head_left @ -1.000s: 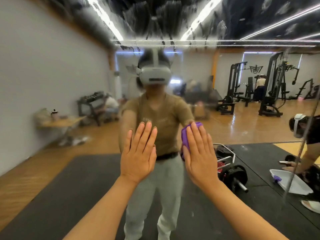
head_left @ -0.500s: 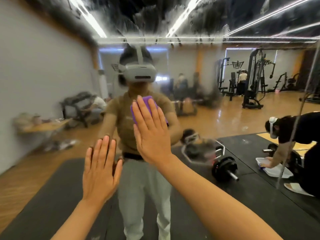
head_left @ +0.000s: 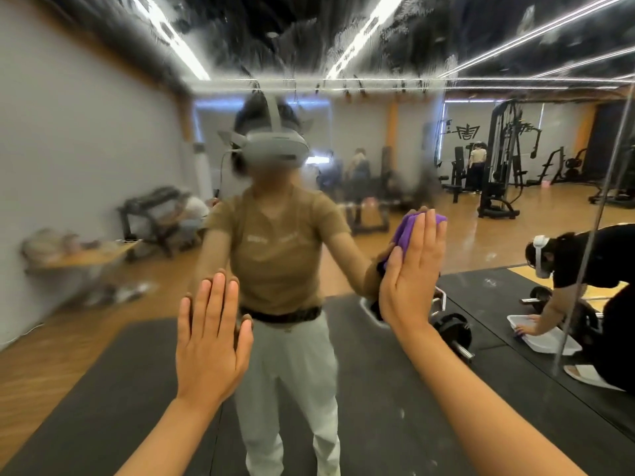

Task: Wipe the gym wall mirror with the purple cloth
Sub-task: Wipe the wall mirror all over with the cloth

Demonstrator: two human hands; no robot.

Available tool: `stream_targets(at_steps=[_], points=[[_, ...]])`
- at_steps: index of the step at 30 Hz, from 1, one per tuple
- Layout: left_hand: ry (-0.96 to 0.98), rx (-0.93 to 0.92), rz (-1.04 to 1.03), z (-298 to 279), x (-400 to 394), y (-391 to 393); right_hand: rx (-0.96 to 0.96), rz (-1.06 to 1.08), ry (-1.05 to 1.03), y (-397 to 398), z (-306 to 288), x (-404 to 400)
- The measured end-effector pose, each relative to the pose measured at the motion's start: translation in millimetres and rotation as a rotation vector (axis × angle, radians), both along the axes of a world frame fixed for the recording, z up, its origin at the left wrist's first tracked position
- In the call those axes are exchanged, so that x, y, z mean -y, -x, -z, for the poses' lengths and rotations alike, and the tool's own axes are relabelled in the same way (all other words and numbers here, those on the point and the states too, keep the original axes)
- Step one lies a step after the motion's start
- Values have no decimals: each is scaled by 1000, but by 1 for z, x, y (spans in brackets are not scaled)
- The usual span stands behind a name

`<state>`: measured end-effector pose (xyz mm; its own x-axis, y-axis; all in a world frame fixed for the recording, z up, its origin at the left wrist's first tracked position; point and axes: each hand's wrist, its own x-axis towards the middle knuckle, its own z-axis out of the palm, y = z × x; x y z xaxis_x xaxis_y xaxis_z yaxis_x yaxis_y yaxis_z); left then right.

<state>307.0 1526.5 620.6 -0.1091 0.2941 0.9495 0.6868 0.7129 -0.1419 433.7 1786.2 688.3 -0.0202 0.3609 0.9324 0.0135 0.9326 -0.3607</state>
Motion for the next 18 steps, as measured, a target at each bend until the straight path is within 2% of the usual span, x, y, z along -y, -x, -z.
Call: stream_targets(at_steps=[7, 12, 14, 18], points=[[31, 21, -1, -4, 5, -2, 284, -91, -515, 42, 47, 105], [45, 0, -8, -5, 9, -1, 346, -35, -704, 26, 36, 69], [49, 4, -5, -4, 7, -1, 290, 2, -601, 13, 27, 34], [47, 10, -20, -4, 4, -2, 129, 46, -196, -13, 28, -27]])
